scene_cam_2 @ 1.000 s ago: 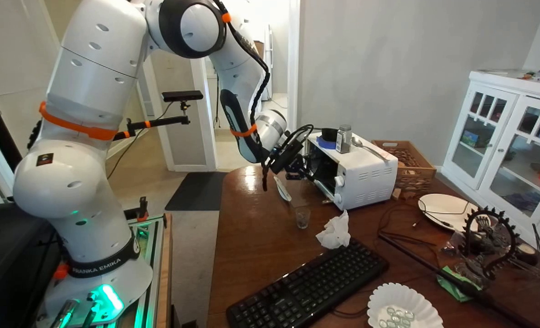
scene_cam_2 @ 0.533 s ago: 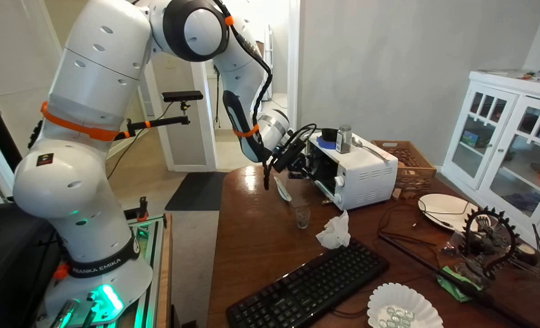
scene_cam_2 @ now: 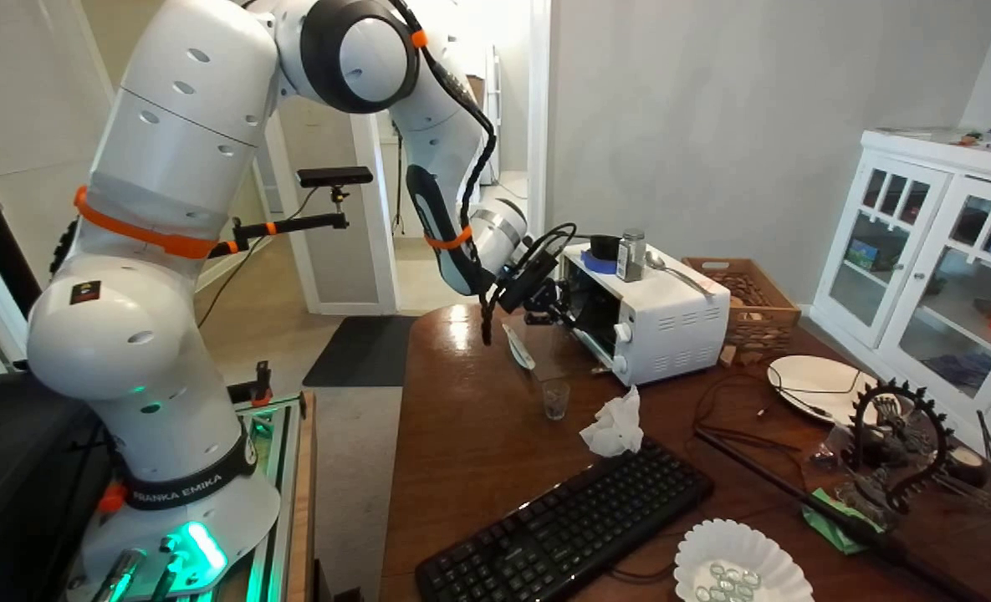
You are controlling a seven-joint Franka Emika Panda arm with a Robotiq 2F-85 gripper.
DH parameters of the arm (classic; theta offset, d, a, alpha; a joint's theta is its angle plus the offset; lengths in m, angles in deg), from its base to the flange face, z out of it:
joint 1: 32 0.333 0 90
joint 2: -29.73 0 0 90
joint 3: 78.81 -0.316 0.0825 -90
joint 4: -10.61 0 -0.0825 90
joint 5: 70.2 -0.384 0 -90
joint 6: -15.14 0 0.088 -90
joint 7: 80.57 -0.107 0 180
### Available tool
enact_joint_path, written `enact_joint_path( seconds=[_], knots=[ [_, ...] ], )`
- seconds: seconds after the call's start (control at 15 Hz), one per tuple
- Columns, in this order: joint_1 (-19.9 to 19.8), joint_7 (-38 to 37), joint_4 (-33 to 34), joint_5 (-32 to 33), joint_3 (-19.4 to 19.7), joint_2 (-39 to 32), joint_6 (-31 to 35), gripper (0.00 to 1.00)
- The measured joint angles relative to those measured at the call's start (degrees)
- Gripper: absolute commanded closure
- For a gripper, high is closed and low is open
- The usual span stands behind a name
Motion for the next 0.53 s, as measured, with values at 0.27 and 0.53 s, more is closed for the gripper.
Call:
enact_joint_path(
  seconds=[0.27,0.53],
  knots=[
    [0.0,1.2,1.0,0.0,0.0,-0.7,0.1,1.0],
    [-0.5,2.8,3.1,0.0,0.4,-2.7,2.1,1.0]
  ],
)
